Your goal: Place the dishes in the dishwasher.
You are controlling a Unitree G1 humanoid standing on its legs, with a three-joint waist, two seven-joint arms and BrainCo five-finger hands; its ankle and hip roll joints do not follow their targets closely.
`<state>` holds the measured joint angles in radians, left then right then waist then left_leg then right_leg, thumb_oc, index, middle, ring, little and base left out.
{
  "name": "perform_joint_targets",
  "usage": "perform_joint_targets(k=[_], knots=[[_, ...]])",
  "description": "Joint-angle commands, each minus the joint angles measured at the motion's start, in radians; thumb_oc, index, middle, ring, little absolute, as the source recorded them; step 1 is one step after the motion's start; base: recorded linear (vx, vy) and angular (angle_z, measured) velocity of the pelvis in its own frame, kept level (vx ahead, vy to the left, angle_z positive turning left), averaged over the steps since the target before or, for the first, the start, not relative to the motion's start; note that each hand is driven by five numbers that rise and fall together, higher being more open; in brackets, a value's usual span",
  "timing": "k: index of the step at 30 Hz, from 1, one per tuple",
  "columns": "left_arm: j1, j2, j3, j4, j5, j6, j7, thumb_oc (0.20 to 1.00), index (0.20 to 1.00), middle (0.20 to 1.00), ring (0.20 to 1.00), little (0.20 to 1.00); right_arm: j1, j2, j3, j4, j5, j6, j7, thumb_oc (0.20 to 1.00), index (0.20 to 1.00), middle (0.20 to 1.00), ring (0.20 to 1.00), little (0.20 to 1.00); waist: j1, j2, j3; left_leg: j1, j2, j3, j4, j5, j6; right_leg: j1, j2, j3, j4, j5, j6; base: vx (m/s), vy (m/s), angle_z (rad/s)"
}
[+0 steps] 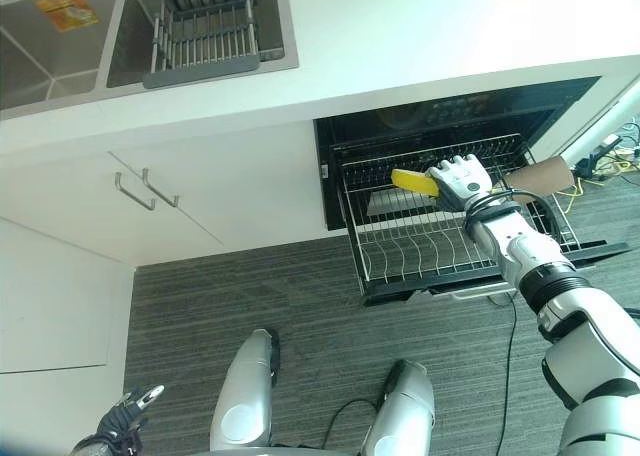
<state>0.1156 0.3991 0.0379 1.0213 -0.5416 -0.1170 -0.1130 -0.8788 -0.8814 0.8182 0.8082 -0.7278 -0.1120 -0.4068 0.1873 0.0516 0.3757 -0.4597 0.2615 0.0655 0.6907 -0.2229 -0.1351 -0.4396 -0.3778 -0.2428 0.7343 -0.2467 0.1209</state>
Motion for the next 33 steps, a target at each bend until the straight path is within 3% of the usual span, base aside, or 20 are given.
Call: perform_joint_targets(k=[1,12,21,33], knots=[[-0.003,0.083,-0.053,0.009,-0.044,-0.04,0.0,1.0,1.0,1.0,1.0,1.0,-0.113,0.046,-0.041,0.018,-0.021,0.036,-0.072,0.2,0.2,0.2,0.2,0.2,0.036,-0.019,-0.027,0.023,0.08,-0.119,-0.126,0.153,-0.08,0.014,-0.091,0.092,-0.104,0.154,0.1,-0.04,0.016,0.0],[-0.016,0.078,-0.083,0.006,-0.067,-0.066,-0.02,1.0,1.0,1.0,1.0,1.0,-0.21,0.112,0.014,0.152,-0.058,0.069,-0.06,0.2,0.2,0.2,0.2,0.2,0.063,-0.003,0.003,-0.062,0.055,-0.14,-0.105,0.15,-0.072,-0.083,-0.101,0.116,-0.063,0.15,0.102,-0.05,0.025,0.01],[-0.027,0.089,-0.093,-0.01,-0.118,-0.076,-0.039,1.0,1.0,1.0,1.0,1.0,-0.257,0.14,0.05,0.243,-0.103,0.107,-0.046,0.2,0.2,0.2,0.2,0.2,0.075,0.027,0.036,-0.156,0.034,-0.147,-0.065,0.138,-0.061,-0.187,-0.102,0.144,-0.007,0.135,0.098,-0.06,0.035,0.01],[-0.025,0.099,-0.1,-0.073,-0.161,-0.076,-0.063,1.0,1.0,1.0,1.0,1.0,-0.288,0.144,0.067,0.286,-0.074,0.158,0.071,0.2,0.2,0.2,0.2,0.2,0.073,0.062,0.069,-0.286,0.003,-0.14,0.027,0.104,-0.031,-0.33,-0.094,0.169,0.084,0.122,0.078,-0.02,0.013,0.0]])
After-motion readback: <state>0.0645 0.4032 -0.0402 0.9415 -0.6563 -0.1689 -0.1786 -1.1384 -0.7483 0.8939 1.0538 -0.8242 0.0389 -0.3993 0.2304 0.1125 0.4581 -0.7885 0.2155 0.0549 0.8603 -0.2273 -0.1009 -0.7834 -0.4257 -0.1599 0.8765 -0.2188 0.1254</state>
